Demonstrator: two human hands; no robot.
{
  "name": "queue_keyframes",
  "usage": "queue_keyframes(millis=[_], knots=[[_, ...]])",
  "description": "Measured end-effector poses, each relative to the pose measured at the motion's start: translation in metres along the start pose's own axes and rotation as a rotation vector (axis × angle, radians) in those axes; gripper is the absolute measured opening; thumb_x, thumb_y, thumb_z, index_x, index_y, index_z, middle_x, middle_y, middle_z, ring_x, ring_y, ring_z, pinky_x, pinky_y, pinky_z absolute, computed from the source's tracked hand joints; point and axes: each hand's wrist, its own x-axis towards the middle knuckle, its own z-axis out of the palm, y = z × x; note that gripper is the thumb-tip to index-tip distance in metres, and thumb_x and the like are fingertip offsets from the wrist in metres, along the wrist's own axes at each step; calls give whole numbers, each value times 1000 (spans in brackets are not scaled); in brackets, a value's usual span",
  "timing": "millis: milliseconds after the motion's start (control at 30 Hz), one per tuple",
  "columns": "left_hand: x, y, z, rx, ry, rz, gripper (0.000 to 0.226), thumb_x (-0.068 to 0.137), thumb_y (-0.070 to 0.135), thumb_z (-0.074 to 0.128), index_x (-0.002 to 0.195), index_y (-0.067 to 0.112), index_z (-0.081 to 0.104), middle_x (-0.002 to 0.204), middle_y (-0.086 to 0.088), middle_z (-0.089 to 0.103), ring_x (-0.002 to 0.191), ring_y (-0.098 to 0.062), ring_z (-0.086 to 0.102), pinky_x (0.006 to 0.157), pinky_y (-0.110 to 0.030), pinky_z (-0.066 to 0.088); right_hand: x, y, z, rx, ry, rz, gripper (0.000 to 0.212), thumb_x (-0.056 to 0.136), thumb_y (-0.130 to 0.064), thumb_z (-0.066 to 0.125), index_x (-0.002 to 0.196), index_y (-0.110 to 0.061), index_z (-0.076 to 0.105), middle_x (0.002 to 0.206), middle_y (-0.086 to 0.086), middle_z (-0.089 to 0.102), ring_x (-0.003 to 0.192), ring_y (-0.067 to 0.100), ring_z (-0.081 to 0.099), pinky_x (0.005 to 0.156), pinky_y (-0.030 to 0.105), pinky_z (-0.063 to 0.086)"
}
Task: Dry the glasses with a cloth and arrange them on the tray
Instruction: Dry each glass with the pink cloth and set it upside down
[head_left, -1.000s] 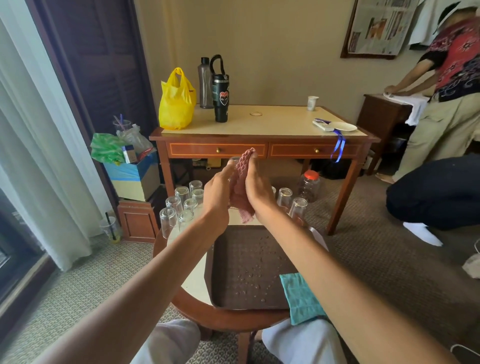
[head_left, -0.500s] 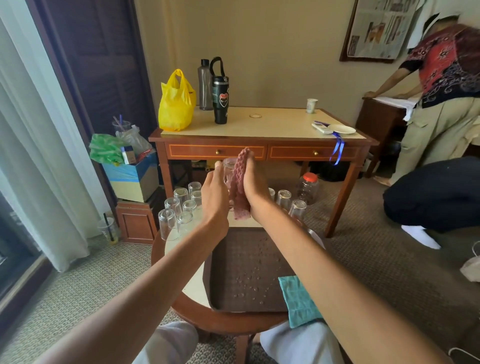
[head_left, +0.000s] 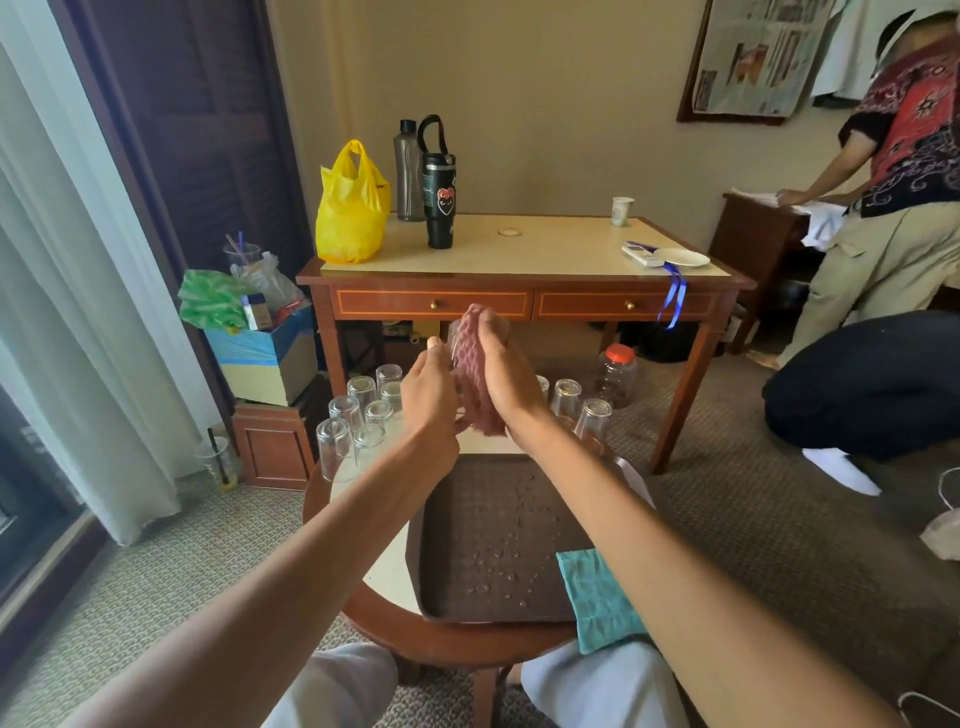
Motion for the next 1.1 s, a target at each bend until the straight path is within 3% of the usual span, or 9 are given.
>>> queue_keyframes(millis=[67,233,367,500,600,733,800,967,1100], knots=[[0,-2,3,32,-17,47,36,106,52,44,102,27,70,93,0,72,101,-24,71,80,-35,56,6,-2,-1,75,54,107,71,88,-83,26,103,-28,68,106,5,75,97,23,72,94,44,56],[6,0,3,31,-5,95,37,94,56,65,112,24,67,107,3,72,103,-15,69,84,-34,57,5,7,0,243,54,279,80,98,-72,23,107,-11,73,104,15,74,96,29,72,91,43,58],[14,-2,-2,-7,35,64,30,98,53,61,102,23,62,105,-2,69,98,-18,69,86,-40,59,-6,26,4,29,-49,143,76,96,-73,18,109,-19,71,108,11,74,100,26,71,94,46,56],[15,-4,-3,13,64,21,27,104,48,54,92,25,60,94,2,67,86,-14,65,75,-33,54,-10,27,1,-68,-74,-15,57,99,-66,35,119,-18,56,105,6,70,91,22,69,77,37,57],[8,-7,3,72,60,20,36,107,50,44,90,25,63,85,3,67,77,-12,64,73,-33,55,3,15,-7,-49,-4,-36,47,99,-64,38,106,-24,62,97,2,72,85,19,69,75,33,55],[-1,-13,10,154,-90,114,40,100,62,48,107,30,70,105,4,73,97,-9,70,76,-28,56,21,-1,-18,219,-40,150,68,100,-69,24,91,-17,67,76,5,70,65,17,68,65,29,57],[1,-19,10,265,-96,177,61,82,80,56,116,31,67,117,-2,69,108,-16,68,90,-38,58,25,-2,-19,323,-8,193,67,101,-66,26,84,-16,68,68,4,68,60,15,66,59,27,54],[13,-25,2,320,43,161,90,62,99,50,115,27,65,119,-5,64,115,-23,62,104,-52,50,11,23,-16,167,-95,238,72,99,-69,28,101,-12,73,97,14,76,90,24,74,86,39,60],[12,-13,1,270,-51,78,63,74,70,56,108,21,78,103,1,77,100,-16,72,90,-40,58,0,40,-17,136,-178,203,74,97,-73,23,90,-22,76,101,19,75,96,27,73,96,45,56]])
